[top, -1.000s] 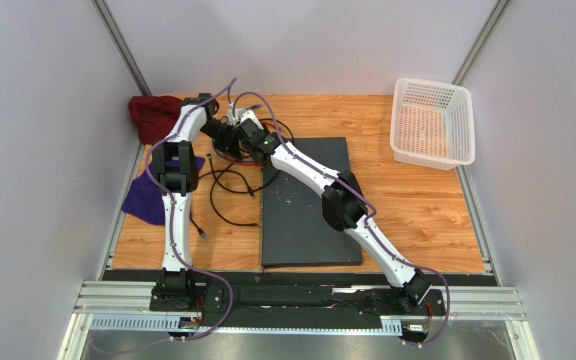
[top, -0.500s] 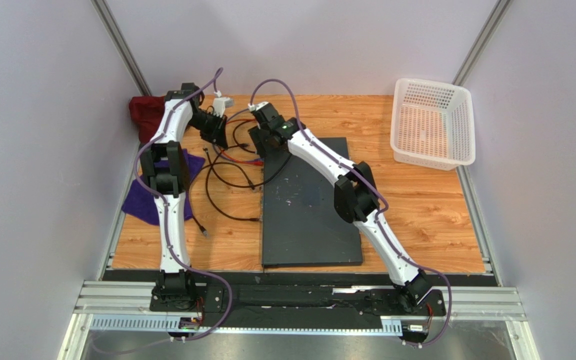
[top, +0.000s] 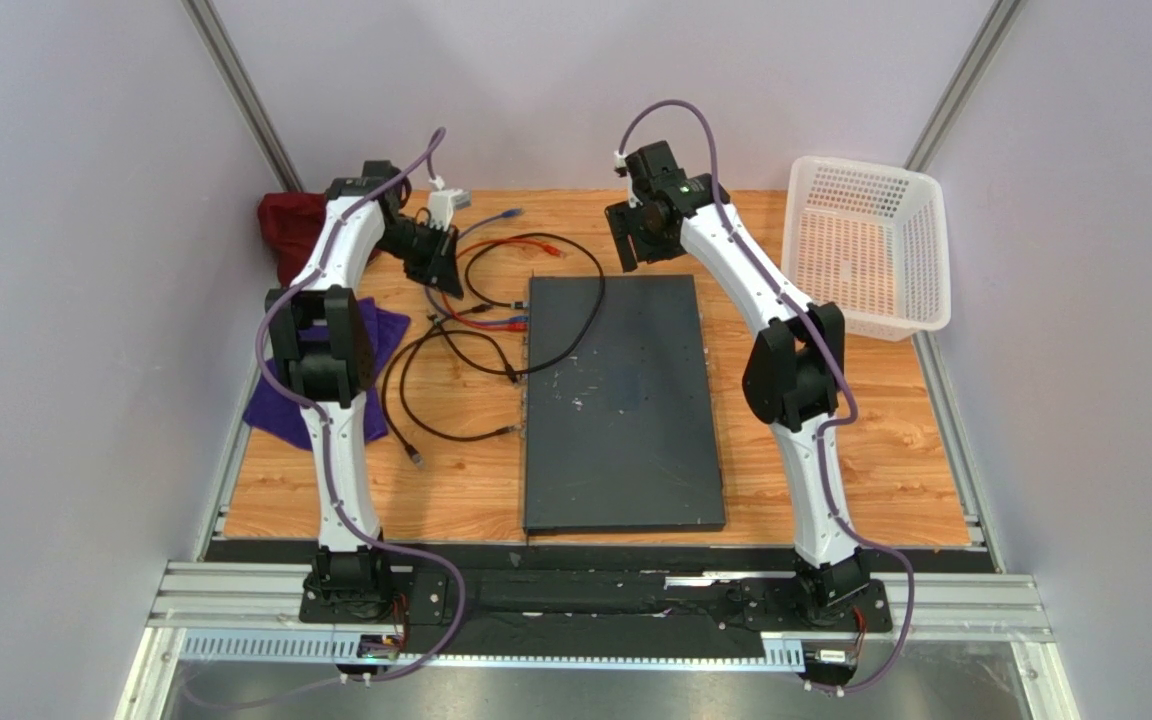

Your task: Pull the plug from the switch port

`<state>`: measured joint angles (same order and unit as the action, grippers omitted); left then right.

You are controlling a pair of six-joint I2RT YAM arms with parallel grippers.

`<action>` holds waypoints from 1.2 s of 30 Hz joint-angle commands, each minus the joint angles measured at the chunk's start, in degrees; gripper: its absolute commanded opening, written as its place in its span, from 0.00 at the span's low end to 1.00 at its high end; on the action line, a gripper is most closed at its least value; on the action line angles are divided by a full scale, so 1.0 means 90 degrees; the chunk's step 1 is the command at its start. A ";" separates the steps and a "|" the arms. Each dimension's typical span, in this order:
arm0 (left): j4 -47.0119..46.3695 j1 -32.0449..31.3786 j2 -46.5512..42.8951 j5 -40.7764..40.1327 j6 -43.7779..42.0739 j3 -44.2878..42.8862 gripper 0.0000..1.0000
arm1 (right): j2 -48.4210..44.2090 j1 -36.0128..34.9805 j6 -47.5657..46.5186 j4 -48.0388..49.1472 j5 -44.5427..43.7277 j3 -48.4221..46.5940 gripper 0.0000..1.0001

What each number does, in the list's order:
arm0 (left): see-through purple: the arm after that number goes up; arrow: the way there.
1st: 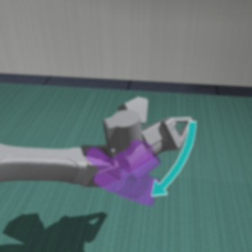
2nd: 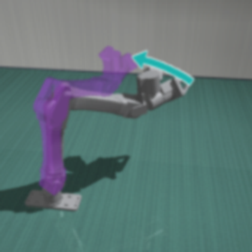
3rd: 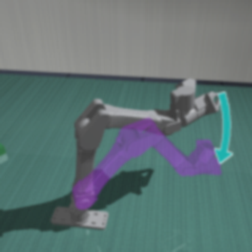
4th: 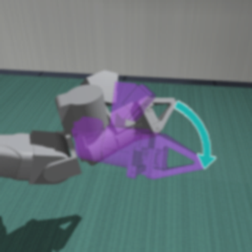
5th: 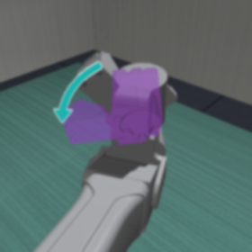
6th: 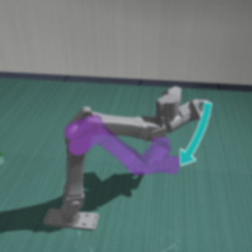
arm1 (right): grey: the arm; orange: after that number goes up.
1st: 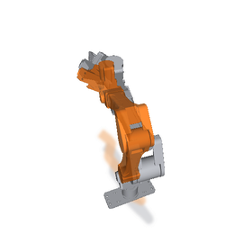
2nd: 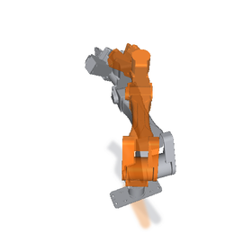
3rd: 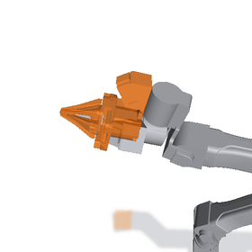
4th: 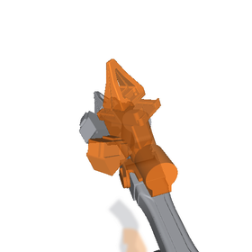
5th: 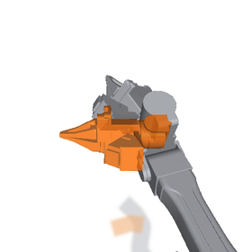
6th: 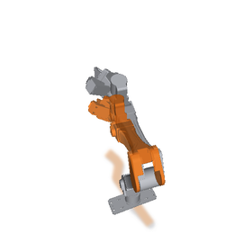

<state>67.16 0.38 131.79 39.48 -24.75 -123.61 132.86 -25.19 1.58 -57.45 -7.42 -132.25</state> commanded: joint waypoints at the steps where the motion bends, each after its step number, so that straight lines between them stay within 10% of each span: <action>1: -0.0566 0.0016 -0.0755 -0.0617 0.0387 0.0715 0.27 | -0.0563 -0.0219 -0.0323 -0.0052 0.0199 -0.0218 0.71; 7: -0.0704 0.0084 -0.1273 -0.1691 0.0260 0.1458 0.43 | -0.0836 -0.0199 -0.0498 -0.0091 0.0365 -0.0218 0.71; 36: -0.1124 0.0085 0.0103 -0.2434 0.0622 0.1283 0.38 | -0.0563 -0.0053 -0.0879 -0.0081 0.0121 -0.0521 0.74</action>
<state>58.24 1.87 131.87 17.43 -19.92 -110.39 127.31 -26.68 -6.31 -58.24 -6.35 -134.41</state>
